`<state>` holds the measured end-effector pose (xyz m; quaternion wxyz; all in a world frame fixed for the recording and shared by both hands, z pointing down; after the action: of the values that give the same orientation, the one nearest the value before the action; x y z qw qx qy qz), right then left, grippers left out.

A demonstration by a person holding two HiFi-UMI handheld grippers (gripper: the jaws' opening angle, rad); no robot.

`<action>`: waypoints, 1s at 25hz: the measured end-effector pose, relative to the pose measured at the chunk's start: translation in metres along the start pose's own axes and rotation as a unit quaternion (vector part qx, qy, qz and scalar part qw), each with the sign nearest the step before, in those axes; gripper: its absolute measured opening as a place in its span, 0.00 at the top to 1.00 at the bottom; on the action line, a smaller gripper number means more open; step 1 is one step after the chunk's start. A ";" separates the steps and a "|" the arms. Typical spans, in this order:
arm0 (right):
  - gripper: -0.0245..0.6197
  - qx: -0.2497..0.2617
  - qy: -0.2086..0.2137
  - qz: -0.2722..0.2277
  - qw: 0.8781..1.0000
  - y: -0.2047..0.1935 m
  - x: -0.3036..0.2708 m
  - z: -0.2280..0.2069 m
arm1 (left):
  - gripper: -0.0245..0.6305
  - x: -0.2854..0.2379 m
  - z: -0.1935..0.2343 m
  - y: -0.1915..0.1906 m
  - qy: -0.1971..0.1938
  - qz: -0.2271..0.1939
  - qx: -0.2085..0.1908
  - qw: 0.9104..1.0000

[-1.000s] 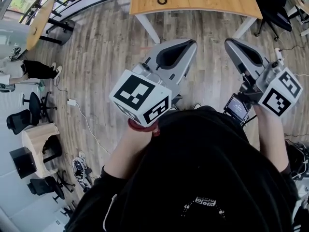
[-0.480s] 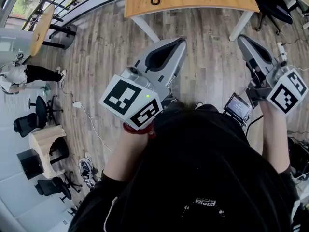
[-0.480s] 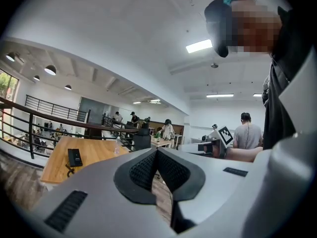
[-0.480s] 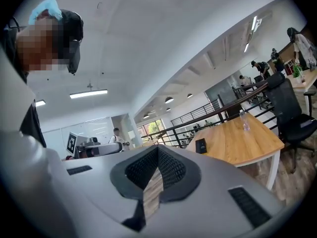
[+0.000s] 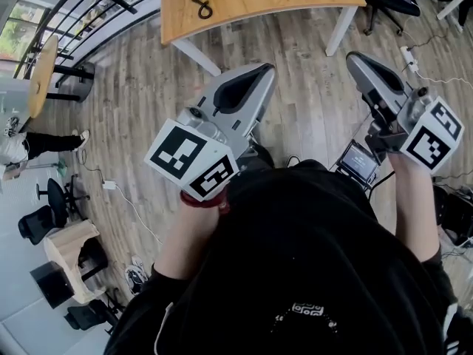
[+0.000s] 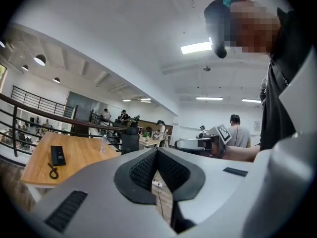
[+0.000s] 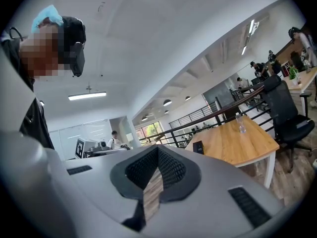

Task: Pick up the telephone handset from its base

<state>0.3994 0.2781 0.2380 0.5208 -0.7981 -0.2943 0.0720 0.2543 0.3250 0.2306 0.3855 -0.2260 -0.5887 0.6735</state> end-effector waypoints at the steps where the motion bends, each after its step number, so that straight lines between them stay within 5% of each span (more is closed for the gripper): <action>1: 0.94 -0.003 -0.008 -0.002 1.000 0.002 0.005 -0.003 | 0.96 -0.005 0.000 -0.001 -0.005 -0.002 0.003 1.000; 9: 0.94 0.018 -0.034 0.007 0.999 0.013 0.003 -0.020 | 0.95 -0.038 0.015 -0.005 -0.045 -0.005 0.022 0.999; 25: 0.94 0.010 -0.007 0.029 0.999 -0.006 -0.151 -0.029 | 0.95 -0.032 0.155 0.017 -0.013 -0.005 0.049 0.999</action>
<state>0.2862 0.1750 0.2270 0.5245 -0.8003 -0.2741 0.0961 0.1521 0.2039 0.2410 0.3922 -0.1952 -0.5610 0.7024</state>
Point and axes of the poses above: the fingertips, and each gripper's own axes: x backward along the fingers, z to its left, y out of its top, the point moved 2 cm from there along x, backward along the fingers, and after that the axes turned 15 degrees about -z, right-handed, at the moved point
